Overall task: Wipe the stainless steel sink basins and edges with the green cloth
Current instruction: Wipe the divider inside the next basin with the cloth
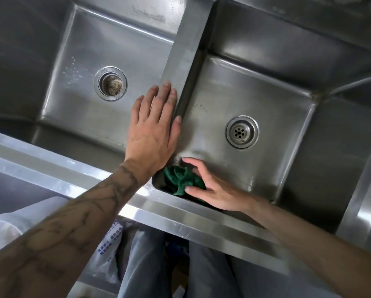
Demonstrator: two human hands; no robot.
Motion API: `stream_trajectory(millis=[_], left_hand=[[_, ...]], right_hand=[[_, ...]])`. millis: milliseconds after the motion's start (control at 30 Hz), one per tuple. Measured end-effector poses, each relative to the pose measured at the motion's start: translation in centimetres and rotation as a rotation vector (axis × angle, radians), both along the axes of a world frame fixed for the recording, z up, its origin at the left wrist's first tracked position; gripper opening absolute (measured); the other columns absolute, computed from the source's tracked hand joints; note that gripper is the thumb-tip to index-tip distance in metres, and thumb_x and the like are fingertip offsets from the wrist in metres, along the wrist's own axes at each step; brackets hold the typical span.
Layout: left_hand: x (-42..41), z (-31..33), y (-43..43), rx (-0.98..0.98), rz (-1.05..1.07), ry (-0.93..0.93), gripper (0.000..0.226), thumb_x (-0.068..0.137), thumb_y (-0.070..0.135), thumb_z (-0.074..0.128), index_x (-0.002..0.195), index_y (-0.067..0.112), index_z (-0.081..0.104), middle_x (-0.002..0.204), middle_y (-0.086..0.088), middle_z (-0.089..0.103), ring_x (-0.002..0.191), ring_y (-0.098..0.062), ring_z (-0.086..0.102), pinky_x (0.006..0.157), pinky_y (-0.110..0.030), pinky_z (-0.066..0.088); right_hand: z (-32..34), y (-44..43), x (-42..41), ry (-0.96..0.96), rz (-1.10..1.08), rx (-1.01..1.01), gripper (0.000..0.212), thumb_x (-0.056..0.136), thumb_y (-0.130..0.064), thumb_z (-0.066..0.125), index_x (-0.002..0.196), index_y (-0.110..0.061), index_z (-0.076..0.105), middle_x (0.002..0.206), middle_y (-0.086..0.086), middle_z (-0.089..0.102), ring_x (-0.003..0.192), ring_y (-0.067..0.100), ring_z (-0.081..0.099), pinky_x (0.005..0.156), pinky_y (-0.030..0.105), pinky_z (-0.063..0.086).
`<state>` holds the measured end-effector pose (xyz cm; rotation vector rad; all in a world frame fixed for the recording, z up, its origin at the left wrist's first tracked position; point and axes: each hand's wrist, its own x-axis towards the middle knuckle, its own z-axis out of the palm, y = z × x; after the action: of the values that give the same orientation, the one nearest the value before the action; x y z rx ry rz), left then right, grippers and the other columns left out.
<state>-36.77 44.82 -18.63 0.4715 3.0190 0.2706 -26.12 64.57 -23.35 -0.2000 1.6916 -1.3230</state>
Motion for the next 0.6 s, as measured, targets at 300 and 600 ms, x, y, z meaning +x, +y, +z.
stream_trajectory(millis=[300,600], left_hand=[[12.9,0.8,1.4,-0.075,0.18,-0.069,0.063,0.11,0.035,0.038,0.164,0.003,0.03,0.175,-0.015,0.02,0.164,-0.03,0.016,0.133,-0.052,0.016],[12.7,1.4,1.3,-0.08,0.158,-0.135,0.059,0.109,0.039,0.033,0.162,0.013,0.039,0.176,-0.015,0.016,0.164,-0.033,0.01,0.134,-0.05,0.003]], right_hand=[[-5.2,1.5,-0.5,0.266,0.186,0.327,0.043,0.109,-0.037,0.052,0.151,-0.026,0.05,0.144,0.001,0.055,0.135,0.019,0.046,0.117,0.044,0.037],[0.0,4.7,1.7,0.219,0.093,0.242,0.036,0.107,-0.026,0.057,0.143,-0.02,0.057,0.139,-0.002,0.058,0.13,0.005,0.053,0.111,0.015,0.037]])
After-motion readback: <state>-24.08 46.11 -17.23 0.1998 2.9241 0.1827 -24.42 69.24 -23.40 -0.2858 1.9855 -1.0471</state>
